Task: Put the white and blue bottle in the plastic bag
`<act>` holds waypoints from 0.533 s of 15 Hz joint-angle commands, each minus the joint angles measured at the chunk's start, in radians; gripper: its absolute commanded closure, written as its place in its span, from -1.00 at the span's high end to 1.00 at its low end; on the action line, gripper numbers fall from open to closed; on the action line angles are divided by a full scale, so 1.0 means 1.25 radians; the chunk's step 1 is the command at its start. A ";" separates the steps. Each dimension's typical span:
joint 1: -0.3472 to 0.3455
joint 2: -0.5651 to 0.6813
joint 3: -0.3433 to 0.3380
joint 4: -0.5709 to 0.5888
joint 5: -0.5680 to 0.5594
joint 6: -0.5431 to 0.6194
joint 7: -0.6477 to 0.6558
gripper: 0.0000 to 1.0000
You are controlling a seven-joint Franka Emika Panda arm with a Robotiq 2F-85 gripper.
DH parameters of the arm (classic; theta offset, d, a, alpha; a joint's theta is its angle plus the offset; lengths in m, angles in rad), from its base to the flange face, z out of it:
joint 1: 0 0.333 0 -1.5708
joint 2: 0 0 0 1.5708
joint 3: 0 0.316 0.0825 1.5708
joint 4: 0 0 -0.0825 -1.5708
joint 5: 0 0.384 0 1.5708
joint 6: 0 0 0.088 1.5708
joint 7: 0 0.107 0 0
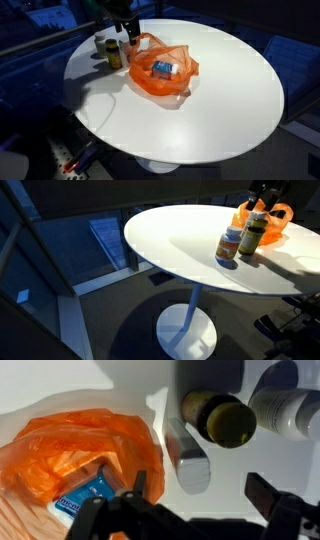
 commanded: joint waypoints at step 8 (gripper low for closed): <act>0.007 0.044 0.004 0.051 0.052 -0.057 -0.024 0.63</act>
